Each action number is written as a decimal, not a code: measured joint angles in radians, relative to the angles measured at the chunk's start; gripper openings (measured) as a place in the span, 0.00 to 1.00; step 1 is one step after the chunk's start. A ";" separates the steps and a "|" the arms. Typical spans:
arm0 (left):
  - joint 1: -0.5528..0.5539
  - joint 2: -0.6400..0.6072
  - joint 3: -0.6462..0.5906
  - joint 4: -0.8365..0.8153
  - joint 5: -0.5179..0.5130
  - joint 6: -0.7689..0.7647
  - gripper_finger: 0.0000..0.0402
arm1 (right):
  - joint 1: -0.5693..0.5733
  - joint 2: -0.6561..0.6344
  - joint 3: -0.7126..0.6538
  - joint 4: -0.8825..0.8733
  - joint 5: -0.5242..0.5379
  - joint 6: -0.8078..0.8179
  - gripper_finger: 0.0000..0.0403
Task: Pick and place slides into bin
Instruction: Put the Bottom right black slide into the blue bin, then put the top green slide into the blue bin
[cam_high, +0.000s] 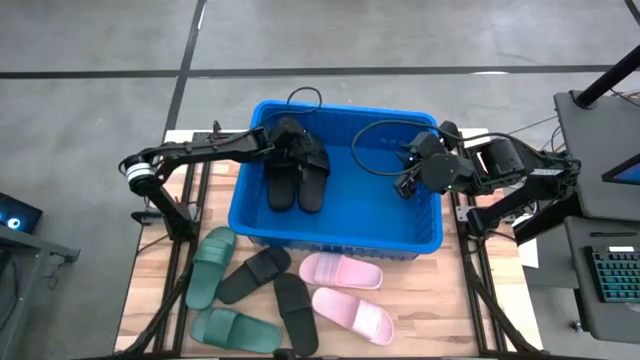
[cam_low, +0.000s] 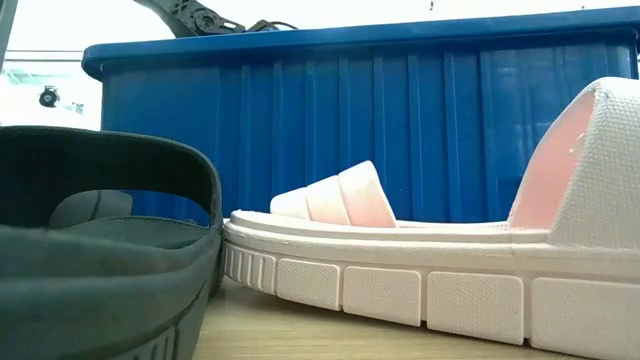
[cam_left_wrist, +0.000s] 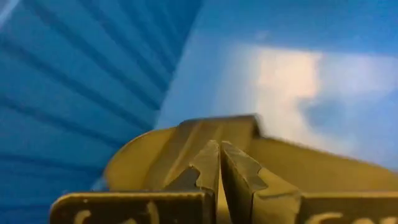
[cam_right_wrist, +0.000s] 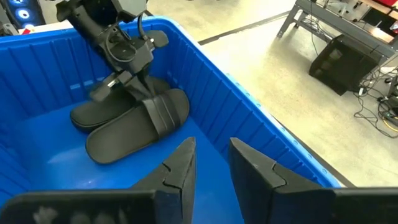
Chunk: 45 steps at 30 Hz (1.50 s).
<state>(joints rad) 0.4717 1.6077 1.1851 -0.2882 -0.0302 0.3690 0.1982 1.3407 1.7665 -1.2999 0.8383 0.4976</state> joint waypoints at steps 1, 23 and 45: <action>0.000 0.000 -0.002 0.006 -0.045 0.000 0.00 | 0.000 0.000 0.000 0.000 0.000 0.000 0.21; 0.015 0.153 0.019 -0.009 -0.110 -0.056 0.00 | 0.000 0.000 0.000 0.000 0.000 0.000 0.21; 0.011 0.022 0.022 -0.054 -0.167 -0.100 0.00 | 0.000 0.000 0.000 0.001 0.000 0.000 0.20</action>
<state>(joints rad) 0.4824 1.6302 1.2070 -0.3422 -0.1972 0.2695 0.1978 1.3407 1.7660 -1.2991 0.8387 0.4973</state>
